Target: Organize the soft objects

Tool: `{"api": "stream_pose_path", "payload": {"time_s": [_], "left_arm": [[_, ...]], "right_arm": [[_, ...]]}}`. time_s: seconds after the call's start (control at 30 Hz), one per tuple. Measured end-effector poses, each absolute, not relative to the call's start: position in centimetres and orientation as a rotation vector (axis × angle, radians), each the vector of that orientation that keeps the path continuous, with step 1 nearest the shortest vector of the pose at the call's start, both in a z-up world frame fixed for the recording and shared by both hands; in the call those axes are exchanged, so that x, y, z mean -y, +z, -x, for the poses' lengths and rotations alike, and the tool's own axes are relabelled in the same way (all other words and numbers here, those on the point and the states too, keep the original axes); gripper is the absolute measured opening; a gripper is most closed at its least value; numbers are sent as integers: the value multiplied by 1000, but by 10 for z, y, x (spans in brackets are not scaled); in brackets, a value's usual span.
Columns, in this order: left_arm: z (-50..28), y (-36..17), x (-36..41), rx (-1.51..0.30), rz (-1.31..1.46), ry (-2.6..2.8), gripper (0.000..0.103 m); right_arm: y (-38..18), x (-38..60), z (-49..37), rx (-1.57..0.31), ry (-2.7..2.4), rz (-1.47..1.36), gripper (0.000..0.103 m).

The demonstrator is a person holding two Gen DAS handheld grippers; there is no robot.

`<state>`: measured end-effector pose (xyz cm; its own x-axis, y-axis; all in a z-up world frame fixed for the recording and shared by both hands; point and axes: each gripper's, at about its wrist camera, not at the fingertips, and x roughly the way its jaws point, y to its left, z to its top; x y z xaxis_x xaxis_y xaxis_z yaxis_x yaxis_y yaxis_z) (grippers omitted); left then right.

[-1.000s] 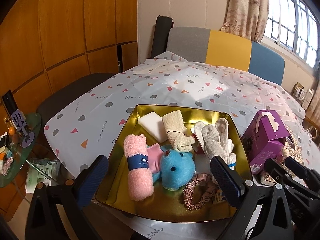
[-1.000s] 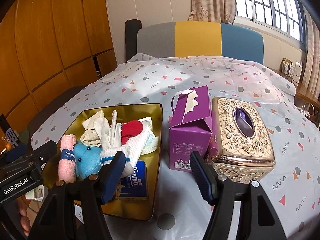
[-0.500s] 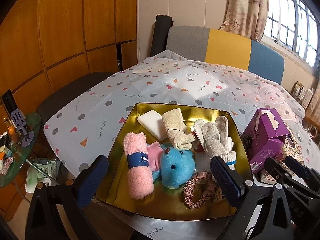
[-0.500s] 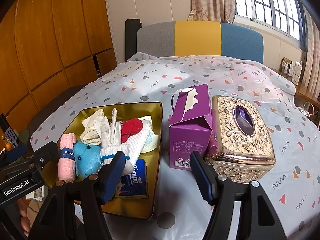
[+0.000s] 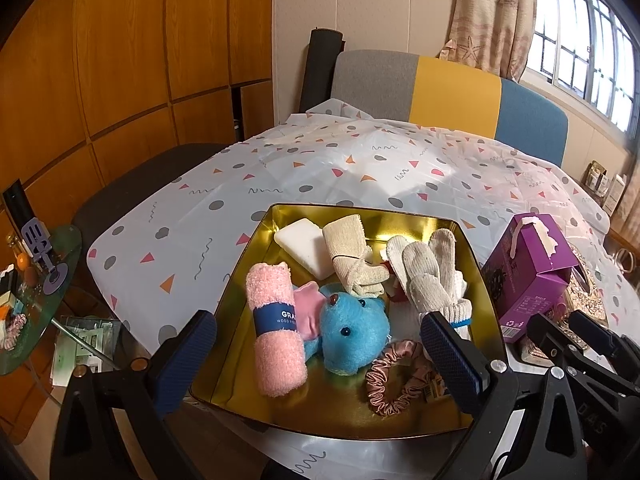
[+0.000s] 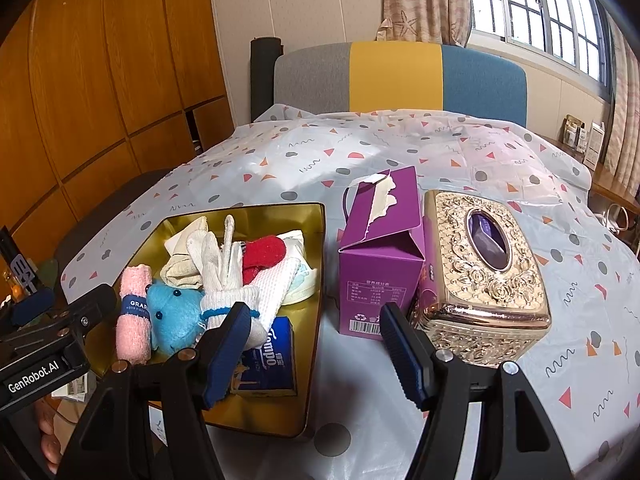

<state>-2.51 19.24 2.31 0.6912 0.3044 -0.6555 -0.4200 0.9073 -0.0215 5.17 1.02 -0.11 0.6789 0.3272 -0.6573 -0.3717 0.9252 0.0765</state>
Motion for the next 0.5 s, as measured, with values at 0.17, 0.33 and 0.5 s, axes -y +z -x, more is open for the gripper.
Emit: {"api": "stream_pose_path", "payload": {"time_s": [0.17,0.33,0.5], "left_arm": [[25,23,-193,-700,176,406,103],[25,23,-192,-700,175,406,103],[25,22,-193,-704,180,403,103]], "right_arm": [[-1,-10,-52,-725,392,64,68],[-3,-9,-52,-728,391,64,68],[-4,-8,-52,-730,389,64,68]]}}
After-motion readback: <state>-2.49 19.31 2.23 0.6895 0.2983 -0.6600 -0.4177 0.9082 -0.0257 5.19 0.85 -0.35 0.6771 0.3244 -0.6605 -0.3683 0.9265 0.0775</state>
